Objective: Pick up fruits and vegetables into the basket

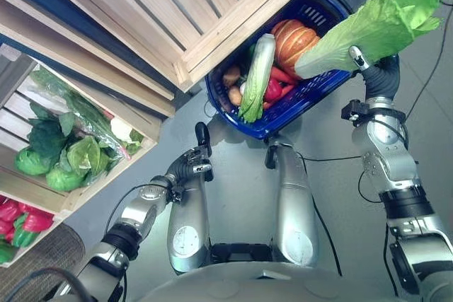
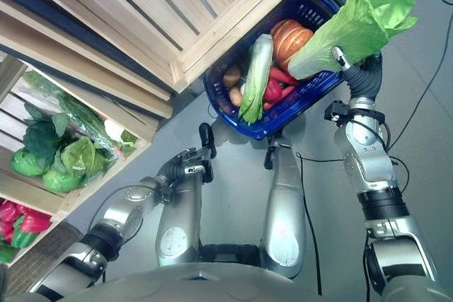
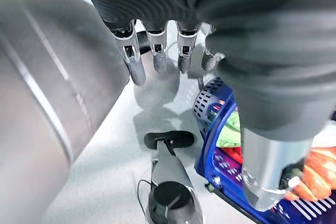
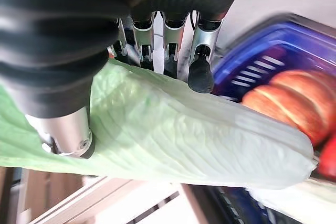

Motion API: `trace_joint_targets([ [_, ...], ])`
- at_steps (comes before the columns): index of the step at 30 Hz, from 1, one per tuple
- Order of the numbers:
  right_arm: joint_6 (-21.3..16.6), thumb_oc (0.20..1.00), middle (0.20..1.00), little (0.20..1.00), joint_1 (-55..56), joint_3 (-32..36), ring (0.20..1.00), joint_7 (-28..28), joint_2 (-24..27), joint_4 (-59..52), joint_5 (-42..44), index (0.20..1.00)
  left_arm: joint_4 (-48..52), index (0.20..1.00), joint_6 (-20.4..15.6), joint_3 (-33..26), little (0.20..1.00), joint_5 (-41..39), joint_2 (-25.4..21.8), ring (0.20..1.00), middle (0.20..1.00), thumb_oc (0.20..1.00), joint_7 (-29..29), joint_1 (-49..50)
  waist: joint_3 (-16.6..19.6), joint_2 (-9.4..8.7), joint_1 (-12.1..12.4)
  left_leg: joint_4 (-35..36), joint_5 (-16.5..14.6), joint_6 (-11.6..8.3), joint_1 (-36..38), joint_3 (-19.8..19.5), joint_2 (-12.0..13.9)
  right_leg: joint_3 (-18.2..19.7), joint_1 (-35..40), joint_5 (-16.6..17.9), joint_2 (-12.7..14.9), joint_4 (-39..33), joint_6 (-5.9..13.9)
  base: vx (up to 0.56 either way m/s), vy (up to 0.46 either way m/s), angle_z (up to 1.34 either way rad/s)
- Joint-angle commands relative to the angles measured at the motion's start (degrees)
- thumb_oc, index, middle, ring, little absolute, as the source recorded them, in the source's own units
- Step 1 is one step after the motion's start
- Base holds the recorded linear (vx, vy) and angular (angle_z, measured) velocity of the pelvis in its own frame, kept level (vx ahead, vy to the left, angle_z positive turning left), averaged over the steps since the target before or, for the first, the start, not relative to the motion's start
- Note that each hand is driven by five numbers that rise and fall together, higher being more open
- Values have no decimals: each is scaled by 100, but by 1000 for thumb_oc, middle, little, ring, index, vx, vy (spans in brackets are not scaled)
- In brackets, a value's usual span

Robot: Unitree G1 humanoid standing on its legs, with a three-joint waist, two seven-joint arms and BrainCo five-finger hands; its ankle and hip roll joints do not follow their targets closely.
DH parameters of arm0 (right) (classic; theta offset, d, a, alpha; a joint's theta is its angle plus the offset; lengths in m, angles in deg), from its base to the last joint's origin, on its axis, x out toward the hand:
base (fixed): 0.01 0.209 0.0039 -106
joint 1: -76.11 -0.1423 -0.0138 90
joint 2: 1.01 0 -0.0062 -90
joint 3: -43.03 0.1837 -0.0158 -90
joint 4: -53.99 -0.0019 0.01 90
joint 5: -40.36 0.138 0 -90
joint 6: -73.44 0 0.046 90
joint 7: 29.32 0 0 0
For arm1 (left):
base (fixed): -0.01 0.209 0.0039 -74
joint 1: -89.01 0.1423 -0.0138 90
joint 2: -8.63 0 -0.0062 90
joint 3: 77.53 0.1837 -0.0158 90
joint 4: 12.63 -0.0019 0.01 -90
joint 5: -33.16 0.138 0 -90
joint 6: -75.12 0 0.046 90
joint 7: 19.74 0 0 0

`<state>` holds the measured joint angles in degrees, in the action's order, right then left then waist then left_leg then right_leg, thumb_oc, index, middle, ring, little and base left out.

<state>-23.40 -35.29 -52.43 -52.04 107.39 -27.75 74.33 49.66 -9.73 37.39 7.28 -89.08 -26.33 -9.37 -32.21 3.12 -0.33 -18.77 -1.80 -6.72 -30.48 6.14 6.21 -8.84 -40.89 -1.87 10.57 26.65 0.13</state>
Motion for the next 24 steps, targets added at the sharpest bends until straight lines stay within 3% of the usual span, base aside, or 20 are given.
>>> trace_joint_targets([
  [1, 23, 200, 200, 200, -305, -18, 200, 350, 102, 373, 691, 200, -138, 1000, 131, 663, 1000, 162, -33, 1000, 1000, 1000, -84, 740, 242, 369, 82, -47, -21, 345, -659, 177, -66, -325, -206, -930, -77, 807, 248, 22, -52, 15],
  [7, 492, 200, 200, 200, -1249, -211, 200, 604, 198, 2076, 1162, 200, 80, 1000, -286, 746, 1000, -469, -125, 1000, 1000, 1000, -68, 612, 242, 677, 396, -58, 81, 350, -1060, 69, -167, -406, -642, -971, 14, 1045, 184, 21, -31, 19],
  [14, 622, 200, 200, 200, -2125, -253, 200, 618, 299, 3797, 1558, 200, 558, 1000, -900, 350, 1000, -1086, -229, 1000, 1000, 1000, 505, 640, 242, 1099, 772, -145, 95, 430, -1435, -128, -382, -388, -1173, -1123, 151, 1462, 84, 20, -5, 18],
  [19, 623, 200, 200, 200, -2377, -145, 200, 655, 442, 4460, 1542, 200, 600, 1000, -935, -22, 1000, -1184, -278, 1000, 1000, 1000, 919, 821, 242, 1280, 915, -248, 55, 482, -1595, -210, -483, -328, -1402, -1209, 169, 1623, 27, 8, -3, 13],
  [22, 609, 200, 200, 200, -2480, -115, 200, 628, 538, 4679, 1328, 200, 474, 1000, -877, -250, 1000, -1324, -286, 1000, 1000, 1000, 906, 988, 242, 1375, 969, -302, 59, 501, -1695, -239, -519, -276, -1550, -1247, 177, 1733, -3, -3, 14, 6],
  [24, 653, 200, 200, 200, -2519, -82, 200, 668, 627, 4877, 1292, 200, 285, 1000, -1036, -417, 1000, -1287, -276, 1000, 1000, 1000, 789, 1157, 242, 1439, 1005, -348, 57, 509, -1751, -257, -540, -242, -1633, -1266, 187, 1783, -29, -11, 17, 11],
])
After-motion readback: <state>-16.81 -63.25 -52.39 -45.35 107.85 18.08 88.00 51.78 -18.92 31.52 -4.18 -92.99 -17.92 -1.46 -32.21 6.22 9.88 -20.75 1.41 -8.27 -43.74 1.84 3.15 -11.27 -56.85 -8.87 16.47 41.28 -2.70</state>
